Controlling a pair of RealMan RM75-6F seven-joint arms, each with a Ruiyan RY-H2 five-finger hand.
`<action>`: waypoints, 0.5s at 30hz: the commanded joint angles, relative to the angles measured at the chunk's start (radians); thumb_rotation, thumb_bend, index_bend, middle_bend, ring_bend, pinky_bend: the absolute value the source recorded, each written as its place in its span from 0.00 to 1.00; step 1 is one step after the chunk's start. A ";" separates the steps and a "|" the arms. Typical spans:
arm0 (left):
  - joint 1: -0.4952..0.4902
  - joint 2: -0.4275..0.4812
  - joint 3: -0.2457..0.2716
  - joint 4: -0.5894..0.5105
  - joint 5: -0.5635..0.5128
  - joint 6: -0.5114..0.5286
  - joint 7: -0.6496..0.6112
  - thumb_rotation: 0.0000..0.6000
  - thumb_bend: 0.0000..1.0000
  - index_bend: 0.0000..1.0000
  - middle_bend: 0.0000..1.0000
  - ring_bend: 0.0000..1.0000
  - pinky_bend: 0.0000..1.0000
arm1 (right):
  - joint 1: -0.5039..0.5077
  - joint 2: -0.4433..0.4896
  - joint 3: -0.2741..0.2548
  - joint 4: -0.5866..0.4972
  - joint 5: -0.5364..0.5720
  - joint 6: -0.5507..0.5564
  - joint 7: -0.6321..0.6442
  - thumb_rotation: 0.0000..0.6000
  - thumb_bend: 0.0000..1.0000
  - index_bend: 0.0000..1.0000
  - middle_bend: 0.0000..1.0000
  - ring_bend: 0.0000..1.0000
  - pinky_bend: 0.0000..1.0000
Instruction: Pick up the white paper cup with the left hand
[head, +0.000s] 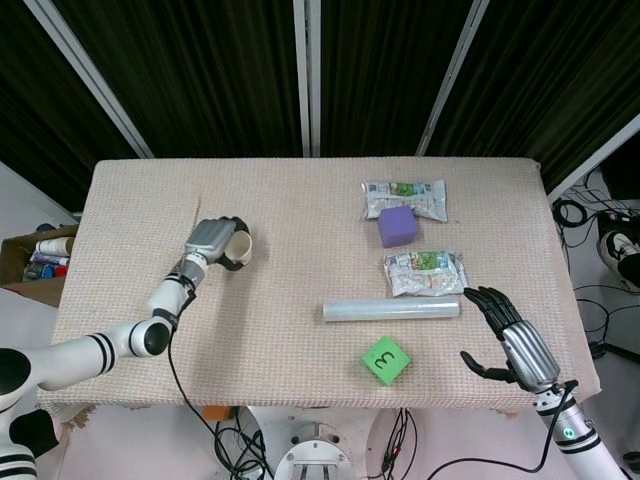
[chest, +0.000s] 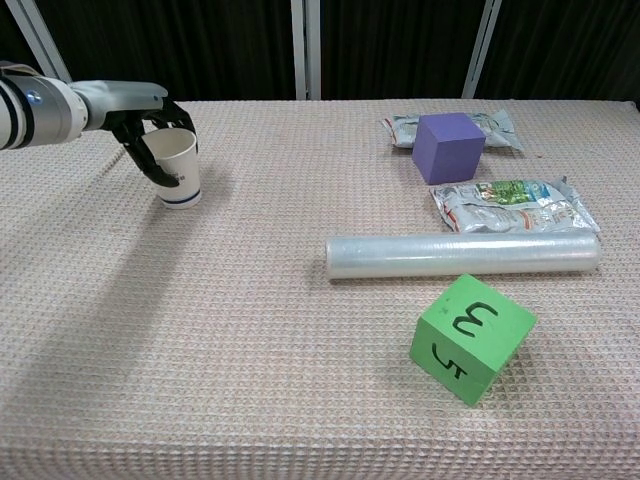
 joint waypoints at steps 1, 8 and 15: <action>0.030 -0.011 -0.020 -0.006 0.032 0.048 -0.059 1.00 0.23 0.50 0.47 0.48 0.63 | 0.001 -0.003 0.002 0.003 -0.004 0.000 0.003 1.00 0.26 0.07 0.10 0.00 0.00; 0.162 -0.038 -0.107 -0.042 0.239 0.094 -0.478 1.00 0.22 0.48 0.44 0.44 0.53 | 0.006 -0.004 0.006 0.001 -0.011 -0.008 0.004 1.00 0.26 0.07 0.10 0.00 0.00; 0.238 -0.108 -0.072 0.109 0.454 0.070 -0.840 1.00 0.21 0.41 0.37 0.31 0.29 | 0.005 -0.005 0.007 -0.002 -0.009 -0.013 0.002 1.00 0.26 0.07 0.10 0.00 0.00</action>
